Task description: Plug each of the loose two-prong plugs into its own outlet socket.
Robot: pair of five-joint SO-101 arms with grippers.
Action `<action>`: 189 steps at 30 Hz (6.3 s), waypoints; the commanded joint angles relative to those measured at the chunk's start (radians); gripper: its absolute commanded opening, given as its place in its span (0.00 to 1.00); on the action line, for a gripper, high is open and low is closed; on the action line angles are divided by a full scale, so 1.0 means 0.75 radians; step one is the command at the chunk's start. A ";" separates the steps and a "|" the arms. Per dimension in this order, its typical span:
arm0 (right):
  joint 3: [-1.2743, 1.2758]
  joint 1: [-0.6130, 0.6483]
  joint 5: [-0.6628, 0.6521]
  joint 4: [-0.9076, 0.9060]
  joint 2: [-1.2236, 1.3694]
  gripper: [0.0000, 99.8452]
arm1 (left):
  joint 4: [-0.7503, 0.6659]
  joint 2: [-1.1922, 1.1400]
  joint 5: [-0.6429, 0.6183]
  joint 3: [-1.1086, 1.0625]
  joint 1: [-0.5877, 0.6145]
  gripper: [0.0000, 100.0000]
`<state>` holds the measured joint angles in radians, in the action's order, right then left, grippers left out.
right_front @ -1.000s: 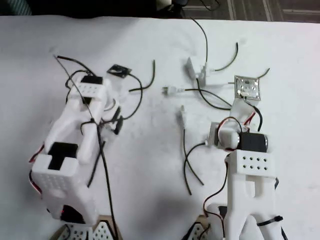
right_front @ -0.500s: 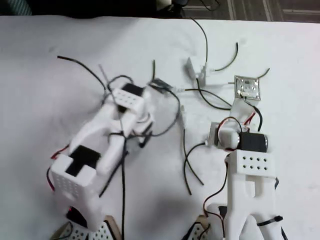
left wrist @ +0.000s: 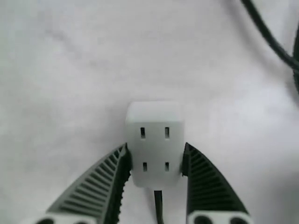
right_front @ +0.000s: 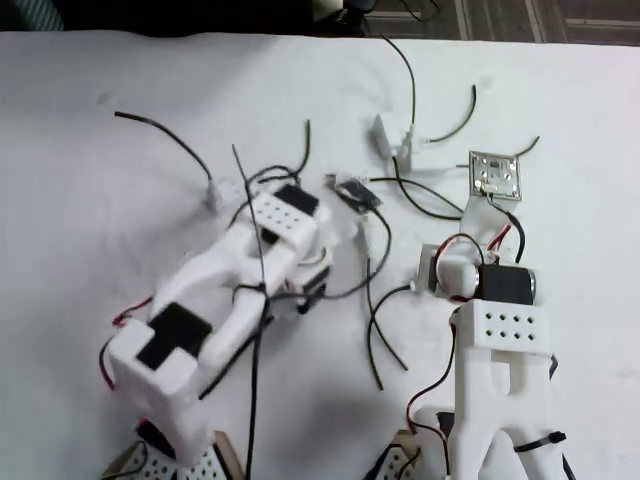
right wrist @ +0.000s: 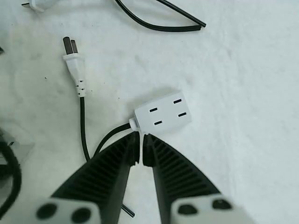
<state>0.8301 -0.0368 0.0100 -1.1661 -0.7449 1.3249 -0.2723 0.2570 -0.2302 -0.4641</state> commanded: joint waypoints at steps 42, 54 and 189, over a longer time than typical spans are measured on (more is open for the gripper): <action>-0.362 0.128 -0.495 -0.216 0.148 0.02 | -0.350 1.648 -0.065 -1.185 0.989 0.02; -0.781 0.320 -0.644 -0.120 0.778 0.02 | -0.532 1.674 -0.065 -1.354 1.003 0.02; -0.620 0.298 0.761 -0.138 0.817 0.20 | -0.569 1.674 -0.002 -1.391 0.993 0.03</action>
<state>0.3682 0.1642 0.5163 -1.2781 -0.0898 0.9168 0.9628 0.2478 -1.2750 0.2800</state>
